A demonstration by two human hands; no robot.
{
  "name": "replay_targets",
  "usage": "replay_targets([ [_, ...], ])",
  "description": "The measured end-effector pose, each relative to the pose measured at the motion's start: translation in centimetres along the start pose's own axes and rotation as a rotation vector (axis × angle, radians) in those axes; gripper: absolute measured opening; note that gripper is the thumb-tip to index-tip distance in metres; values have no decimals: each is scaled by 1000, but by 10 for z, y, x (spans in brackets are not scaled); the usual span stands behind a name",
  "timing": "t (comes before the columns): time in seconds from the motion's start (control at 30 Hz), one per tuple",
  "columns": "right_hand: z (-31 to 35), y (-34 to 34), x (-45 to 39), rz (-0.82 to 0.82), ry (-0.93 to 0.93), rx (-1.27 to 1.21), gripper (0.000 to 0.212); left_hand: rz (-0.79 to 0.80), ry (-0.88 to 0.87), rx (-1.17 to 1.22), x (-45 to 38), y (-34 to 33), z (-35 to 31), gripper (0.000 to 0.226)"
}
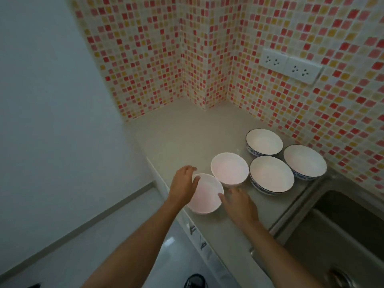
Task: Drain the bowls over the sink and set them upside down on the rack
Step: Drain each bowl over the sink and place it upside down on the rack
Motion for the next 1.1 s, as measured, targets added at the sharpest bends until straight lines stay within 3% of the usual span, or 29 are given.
replay_targets([
  [0.27,0,-40,-9,98,-210,-163,46,246,110,189,1,-38,30,52],
  [0.57,-4,-41,0,109,-305,-370,35,140,225,501,8,-31,12,32],
  [0.83,-60,10,53,-38,-462,-625,24,284,79,686,28,-44,-61,34],
  [0.9,-82,20,69,-103,-603,-843,23,351,28,726,31,-57,-88,35],
  [1.0,-112,31,97,-189,-862,-1370,27,456,-39,733,41,-83,-133,33],
  [1.1,-143,48,127,-264,-906,-1635,32,532,-130,742,54,-102,-180,33],
])
Point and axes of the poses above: each hand's wrist, its own x-axis away from the middle knuckle, its own y-axis out of the back of the hand, z = x × y, the point moved 4 cm from there along -x, towards the middle knuckle, and after that the axes turned 5 degrees about -x, right-handed, at the moved point
